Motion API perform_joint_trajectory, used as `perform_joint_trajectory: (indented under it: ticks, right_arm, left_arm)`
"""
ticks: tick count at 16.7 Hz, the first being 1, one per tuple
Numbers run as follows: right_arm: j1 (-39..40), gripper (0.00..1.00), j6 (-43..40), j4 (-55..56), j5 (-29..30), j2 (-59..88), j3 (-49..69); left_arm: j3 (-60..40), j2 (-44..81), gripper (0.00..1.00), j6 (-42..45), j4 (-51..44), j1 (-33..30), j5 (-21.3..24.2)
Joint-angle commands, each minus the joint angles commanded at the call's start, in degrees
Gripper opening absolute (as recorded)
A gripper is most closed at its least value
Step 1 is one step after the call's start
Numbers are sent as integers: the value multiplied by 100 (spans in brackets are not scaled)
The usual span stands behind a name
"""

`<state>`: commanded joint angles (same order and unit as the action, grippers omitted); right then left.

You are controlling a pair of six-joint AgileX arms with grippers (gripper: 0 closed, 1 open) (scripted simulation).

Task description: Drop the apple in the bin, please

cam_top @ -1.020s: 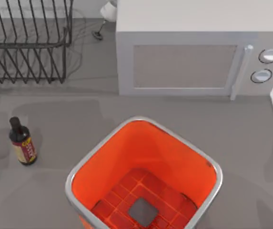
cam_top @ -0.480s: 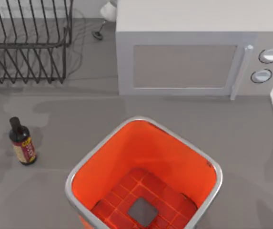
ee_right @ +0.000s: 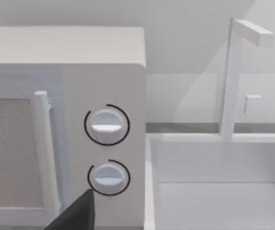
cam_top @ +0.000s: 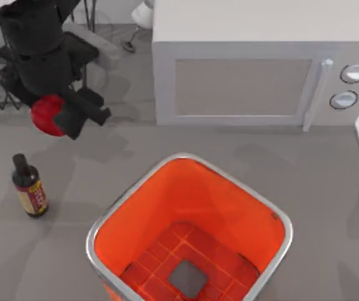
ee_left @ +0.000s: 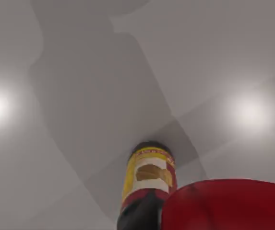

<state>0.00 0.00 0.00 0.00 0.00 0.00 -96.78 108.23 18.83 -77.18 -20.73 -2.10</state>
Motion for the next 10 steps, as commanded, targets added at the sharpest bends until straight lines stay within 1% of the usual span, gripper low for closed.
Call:
perform_joint_trajectory:
  ticks: [4, 6, 8, 10]
  right_arm:
    - [0, 100, 0, 0, 0, 0, 0]
    - [0, 100, 0, 0, 0, 0, 0]
    - [0, 100, 0, 0, 0, 0, 0]
    - [0, 100, 0, 0, 0, 0, 0]
  left_arm:
    - [287, -217, 0, 620, -83, -2150, -143]
    - [417, -360, 0, 889, -81, -3019, -228]
    - [532, -499, 0, 1101, -61, -3641, -310]
    - [616, -599, 0, 1240, -42, -4026, -373]
